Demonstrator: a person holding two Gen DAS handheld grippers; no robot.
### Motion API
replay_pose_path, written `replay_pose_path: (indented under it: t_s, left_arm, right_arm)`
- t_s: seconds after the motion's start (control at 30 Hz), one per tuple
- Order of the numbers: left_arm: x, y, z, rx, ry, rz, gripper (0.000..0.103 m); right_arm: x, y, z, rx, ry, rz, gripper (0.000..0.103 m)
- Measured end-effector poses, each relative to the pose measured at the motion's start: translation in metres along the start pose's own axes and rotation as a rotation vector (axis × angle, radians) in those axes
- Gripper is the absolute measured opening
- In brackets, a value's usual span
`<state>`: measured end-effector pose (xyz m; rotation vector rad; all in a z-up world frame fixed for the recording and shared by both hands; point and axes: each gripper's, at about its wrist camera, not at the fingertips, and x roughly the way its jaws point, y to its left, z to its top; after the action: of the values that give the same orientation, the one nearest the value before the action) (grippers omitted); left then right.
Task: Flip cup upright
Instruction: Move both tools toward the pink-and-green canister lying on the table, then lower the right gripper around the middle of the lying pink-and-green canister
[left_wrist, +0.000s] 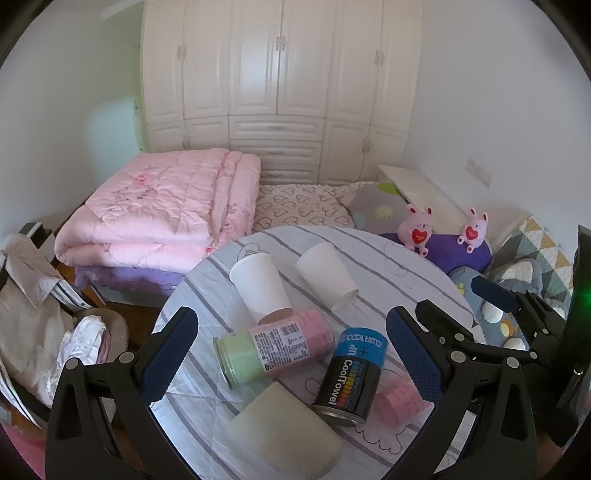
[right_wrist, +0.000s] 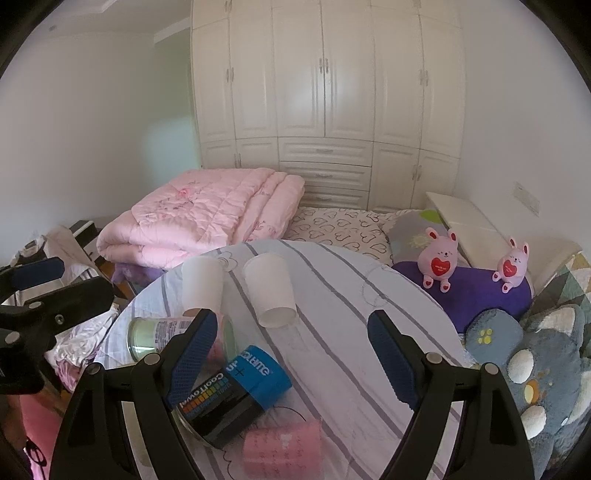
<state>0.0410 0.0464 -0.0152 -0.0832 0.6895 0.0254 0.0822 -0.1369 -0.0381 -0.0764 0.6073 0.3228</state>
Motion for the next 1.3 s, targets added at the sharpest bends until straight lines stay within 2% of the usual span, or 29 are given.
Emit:
replay_pose_path:
  t_s: [0.63,0.77,1.1,1.3]
  left_arm:
    - [0.01,0.037,-0.002,-0.033,0.025,0.019,0.103]
    - [0.014,0.049,-0.003,-0.052,0.038,0.018,0.103]
    - [0.026,0.079,-0.006,-0.127,0.081,0.043,0.103]
    - [0.034,0.078,-0.021,-0.134,0.118,0.045,0.103]
  right_arm:
    - [0.03,0.042,0.013,-0.082,0.059,0.049,0.085]
    - [0.04,0.049,0.017,-0.112,0.103,0.099,0.085]
    - [0.074,0.078,0.016,-0.326,0.218,0.175,0.085]
    - [0.089,0.087,0.013,-0.377,0.276,0.211,0.085]
